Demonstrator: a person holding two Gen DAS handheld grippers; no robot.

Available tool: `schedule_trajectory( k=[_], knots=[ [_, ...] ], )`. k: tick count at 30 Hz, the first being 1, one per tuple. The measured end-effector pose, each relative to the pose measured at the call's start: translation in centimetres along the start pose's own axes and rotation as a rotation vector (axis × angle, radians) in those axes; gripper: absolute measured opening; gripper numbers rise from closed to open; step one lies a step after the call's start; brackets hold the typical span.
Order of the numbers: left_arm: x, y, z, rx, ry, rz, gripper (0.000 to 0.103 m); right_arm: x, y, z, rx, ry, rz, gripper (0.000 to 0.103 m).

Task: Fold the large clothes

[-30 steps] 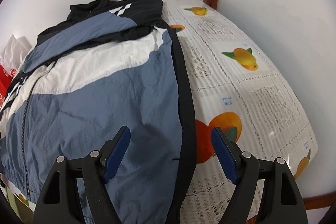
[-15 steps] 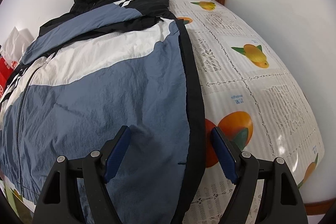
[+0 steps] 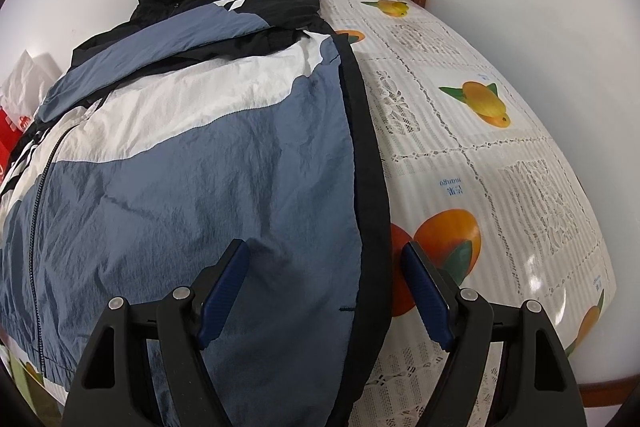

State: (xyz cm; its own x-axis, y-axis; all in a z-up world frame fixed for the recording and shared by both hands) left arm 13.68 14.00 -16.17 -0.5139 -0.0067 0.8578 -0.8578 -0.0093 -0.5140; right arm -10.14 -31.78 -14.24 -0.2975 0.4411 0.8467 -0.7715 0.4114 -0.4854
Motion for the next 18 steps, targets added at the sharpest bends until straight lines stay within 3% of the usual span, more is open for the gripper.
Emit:
schedule_trajectory(
  k=[18],
  knots=[
    [0.12,0.16,-0.06,-0.002,-0.001,0.005,0.054,-0.02,0.19,0.04,-0.005,0.007,-0.010,0.077]
  ],
)
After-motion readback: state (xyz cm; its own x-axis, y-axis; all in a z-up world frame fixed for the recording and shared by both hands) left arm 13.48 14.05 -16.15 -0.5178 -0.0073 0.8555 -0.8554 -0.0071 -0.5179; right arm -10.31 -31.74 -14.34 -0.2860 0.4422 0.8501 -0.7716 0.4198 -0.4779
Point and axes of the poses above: each gripper's, at about its wrist camera, not at the fingertips, and x roughly against the way its jaws point, z to its right, y to its underside, the point moved 1 cm from there along -x, roughly the way its jaws point
